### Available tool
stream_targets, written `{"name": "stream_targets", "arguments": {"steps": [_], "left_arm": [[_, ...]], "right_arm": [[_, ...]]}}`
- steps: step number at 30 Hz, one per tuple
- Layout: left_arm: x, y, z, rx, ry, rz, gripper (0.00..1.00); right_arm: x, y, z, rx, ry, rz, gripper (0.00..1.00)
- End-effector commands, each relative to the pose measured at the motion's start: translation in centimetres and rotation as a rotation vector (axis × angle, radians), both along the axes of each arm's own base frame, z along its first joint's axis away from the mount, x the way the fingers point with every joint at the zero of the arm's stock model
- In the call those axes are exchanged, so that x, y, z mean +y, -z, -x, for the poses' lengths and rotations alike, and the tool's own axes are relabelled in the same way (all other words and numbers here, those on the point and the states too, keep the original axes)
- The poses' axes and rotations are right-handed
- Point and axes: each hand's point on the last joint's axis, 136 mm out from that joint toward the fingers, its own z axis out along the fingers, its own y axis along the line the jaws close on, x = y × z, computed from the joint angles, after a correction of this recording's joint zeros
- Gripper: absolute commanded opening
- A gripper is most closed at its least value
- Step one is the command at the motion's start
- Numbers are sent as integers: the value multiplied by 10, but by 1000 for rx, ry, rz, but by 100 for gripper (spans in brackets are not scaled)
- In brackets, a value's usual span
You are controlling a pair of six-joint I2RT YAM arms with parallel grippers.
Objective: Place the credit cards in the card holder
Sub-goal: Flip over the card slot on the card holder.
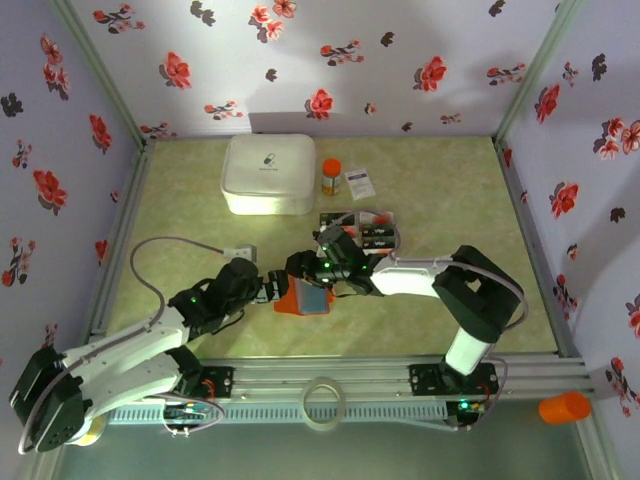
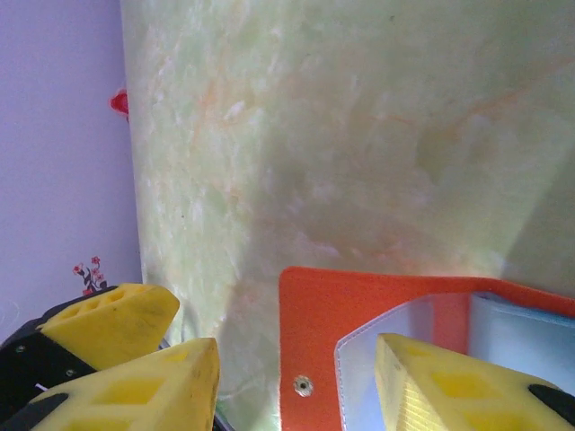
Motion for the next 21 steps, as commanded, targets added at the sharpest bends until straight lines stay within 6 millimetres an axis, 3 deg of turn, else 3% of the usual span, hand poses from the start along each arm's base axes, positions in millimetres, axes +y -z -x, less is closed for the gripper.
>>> {"name": "stream_targets", "arguments": {"steps": [1, 9, 15, 21], "left_arm": [[16, 2, -3, 4, -78, 5, 100], [31, 3, -2, 3, -121, 20, 100], [34, 5, 0, 15, -120, 23, 100], [34, 10, 3, 33, -110, 21, 100]], "right_arm": [[23, -5, 7, 14, -40, -37, 50], [47, 12, 7, 53, -46, -63, 51], [44, 26, 9, 73, -37, -52, 51], [36, 26, 9, 63, -22, -50, 50]]}}
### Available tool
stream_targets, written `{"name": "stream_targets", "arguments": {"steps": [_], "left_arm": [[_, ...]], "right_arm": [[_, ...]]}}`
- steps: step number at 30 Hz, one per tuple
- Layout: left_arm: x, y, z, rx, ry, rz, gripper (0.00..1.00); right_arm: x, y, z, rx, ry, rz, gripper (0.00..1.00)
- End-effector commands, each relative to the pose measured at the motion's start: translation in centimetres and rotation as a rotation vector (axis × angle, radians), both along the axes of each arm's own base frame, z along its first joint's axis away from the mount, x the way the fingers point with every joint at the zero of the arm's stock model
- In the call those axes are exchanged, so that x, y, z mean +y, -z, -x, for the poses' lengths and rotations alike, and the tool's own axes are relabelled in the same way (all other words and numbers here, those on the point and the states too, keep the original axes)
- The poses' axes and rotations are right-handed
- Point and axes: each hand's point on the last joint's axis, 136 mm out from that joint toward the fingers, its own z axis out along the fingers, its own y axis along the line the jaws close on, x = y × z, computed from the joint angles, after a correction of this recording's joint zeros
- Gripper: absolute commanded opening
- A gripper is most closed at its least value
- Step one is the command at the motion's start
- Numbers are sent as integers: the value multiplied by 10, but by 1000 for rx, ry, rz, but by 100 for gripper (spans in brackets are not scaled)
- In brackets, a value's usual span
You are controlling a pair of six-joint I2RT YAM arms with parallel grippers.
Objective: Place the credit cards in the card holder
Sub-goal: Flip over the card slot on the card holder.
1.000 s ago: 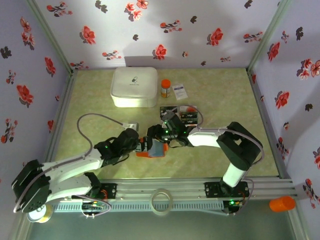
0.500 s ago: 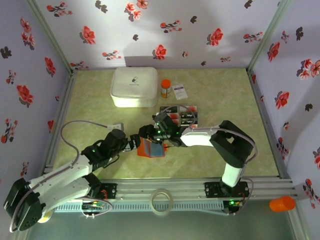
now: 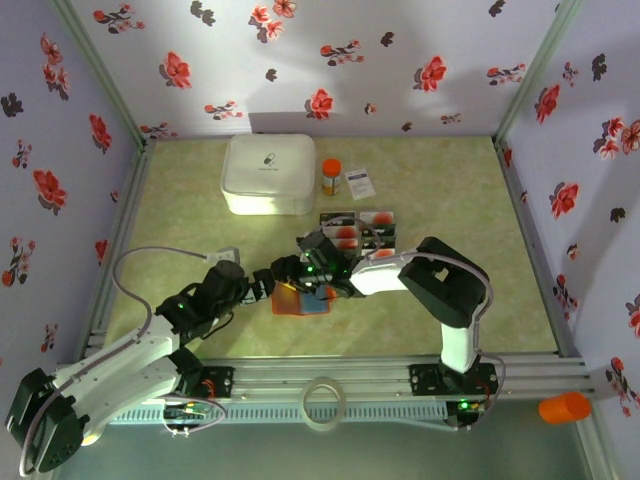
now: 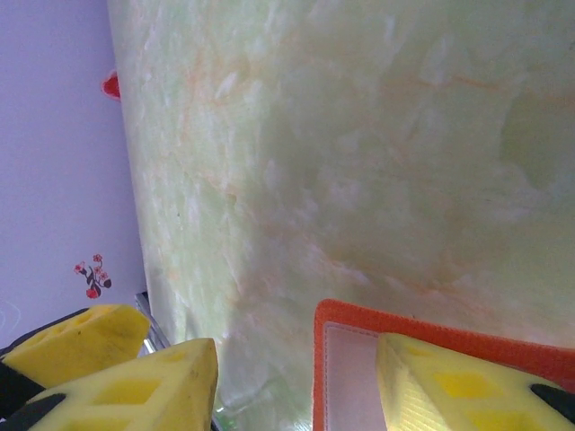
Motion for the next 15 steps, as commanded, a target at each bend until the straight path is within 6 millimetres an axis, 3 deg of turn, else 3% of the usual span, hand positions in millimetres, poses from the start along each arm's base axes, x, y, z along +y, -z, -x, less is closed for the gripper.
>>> {"name": "stream_targets", "arguments": {"steps": [1, 8, 15], "left_arm": [[1, 5, 3, 17, -4, 15, 100], [-2, 12, 11, 50, 32, 23, 99], [-2, 20, 20, 85, 58, -1, 95]], "right_arm": [[-2, -3, 4, 7, 5, -16, 50], [-3, -1, 0, 17, 26, -19, 43], [-6, 6, -4, 32, 63, -12, 18]]}}
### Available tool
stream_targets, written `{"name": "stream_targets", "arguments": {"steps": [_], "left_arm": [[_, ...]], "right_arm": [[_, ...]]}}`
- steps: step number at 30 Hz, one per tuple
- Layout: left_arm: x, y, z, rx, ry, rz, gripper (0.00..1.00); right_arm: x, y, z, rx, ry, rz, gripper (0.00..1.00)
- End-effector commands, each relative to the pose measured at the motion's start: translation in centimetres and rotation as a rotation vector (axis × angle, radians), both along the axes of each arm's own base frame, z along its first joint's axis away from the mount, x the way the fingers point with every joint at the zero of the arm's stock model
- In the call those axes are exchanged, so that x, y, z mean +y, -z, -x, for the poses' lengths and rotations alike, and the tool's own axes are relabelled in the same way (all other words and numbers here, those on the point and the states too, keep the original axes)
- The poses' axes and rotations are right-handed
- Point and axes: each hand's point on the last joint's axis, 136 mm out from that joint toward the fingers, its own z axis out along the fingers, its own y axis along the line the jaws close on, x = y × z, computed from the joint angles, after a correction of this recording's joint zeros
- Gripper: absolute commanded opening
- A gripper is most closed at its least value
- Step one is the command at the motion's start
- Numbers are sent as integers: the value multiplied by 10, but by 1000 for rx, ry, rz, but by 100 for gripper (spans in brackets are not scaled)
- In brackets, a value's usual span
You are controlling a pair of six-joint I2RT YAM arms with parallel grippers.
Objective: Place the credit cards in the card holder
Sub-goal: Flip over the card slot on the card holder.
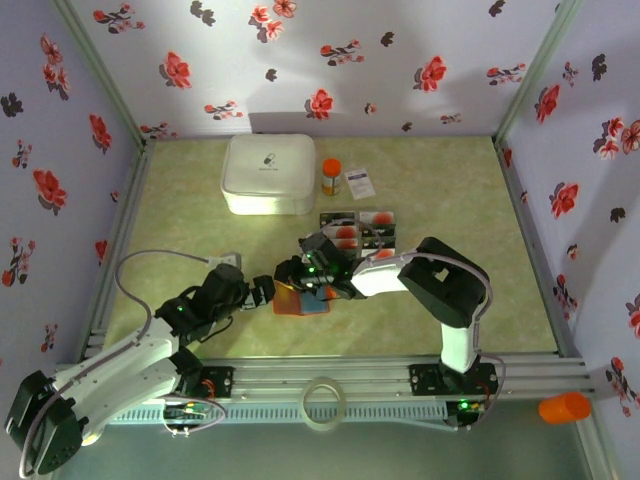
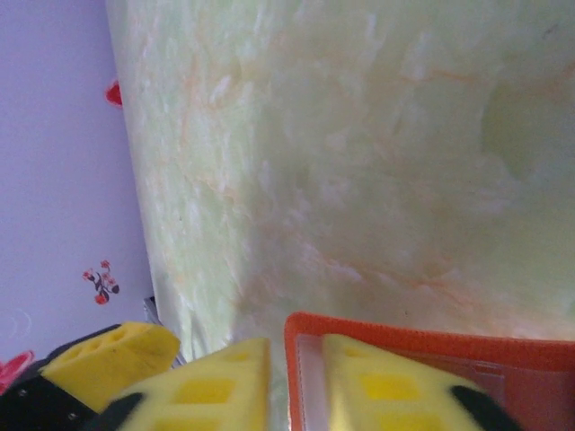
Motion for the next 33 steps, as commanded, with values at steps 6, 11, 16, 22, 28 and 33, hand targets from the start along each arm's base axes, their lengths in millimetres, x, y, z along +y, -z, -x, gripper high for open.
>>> {"name": "stream_targets", "arguments": {"steps": [6, 11, 16, 22, 28, 33], "left_arm": [[-7, 18, 9, 65, 51, -63, 95], [-17, 24, 8, 71, 90, -106, 94], [-23, 30, 7, 77, 107, -144, 95], [-17, 43, 7, 95, 85, -185, 95], [-9, 56, 10, 126, 60, -225, 95], [-8, 58, 5, 123, 46, -244, 95]], "right_arm": [[-9, 16, -6, 25, 63, 23, 5], [-11, 20, -9, 30, 80, 25, 5], [-11, 18, -11, 26, 83, 16, 4], [-13, 2, -16, 6, 91, -14, 5], [-35, -34, -29, -89, 81, 27, 19], [-72, -51, -38, -182, 51, 176, 30]]}}
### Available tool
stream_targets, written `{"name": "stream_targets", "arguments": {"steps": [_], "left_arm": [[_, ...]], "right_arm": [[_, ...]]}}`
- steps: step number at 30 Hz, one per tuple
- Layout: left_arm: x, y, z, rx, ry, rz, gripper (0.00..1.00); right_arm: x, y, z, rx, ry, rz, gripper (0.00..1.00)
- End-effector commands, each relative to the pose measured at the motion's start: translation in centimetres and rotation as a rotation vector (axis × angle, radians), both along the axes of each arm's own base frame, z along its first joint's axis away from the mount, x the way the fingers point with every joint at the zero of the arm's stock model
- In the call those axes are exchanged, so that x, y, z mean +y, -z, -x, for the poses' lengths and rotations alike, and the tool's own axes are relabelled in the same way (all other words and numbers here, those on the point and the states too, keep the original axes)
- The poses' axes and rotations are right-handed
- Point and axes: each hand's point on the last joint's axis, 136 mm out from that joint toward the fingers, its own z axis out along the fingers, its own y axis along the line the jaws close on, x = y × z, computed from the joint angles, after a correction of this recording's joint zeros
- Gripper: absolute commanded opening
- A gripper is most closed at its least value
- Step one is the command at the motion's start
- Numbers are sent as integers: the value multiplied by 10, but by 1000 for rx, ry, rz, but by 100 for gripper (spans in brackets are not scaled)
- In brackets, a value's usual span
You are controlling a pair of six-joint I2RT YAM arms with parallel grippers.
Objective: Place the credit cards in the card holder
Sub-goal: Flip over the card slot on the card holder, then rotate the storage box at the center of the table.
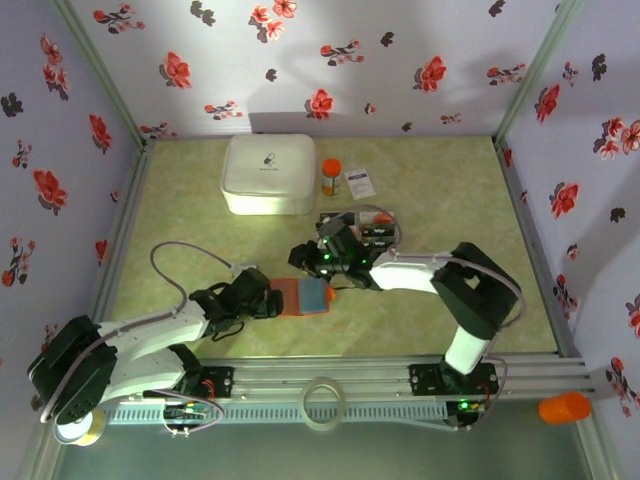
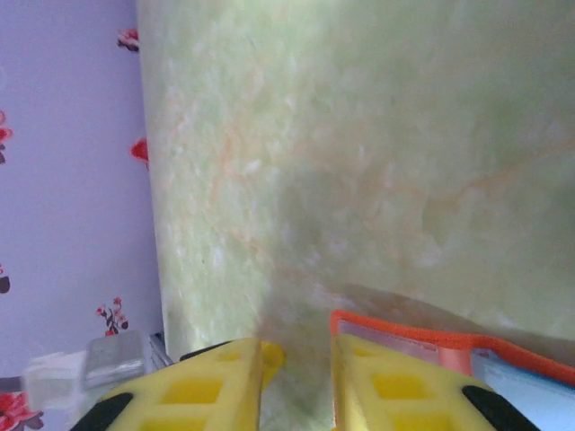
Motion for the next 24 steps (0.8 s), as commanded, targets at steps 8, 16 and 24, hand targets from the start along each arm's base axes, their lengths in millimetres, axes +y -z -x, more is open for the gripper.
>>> {"name": "stream_targets", "arguments": {"steps": [8, 16, 24], "left_arm": [[-1, -3, -16, -36, 6, -64, 95], [-1, -6, -18, -39, 12, -66, 95], [0, -6, -17, -40, 4, -58, 95]], "right_arm": [[-99, -7, -14, -212, -166, 562, 40], [-122, -7, -21, -330, -391, 820, 41], [-97, -9, -26, -330, -454, 791, 38]]}}
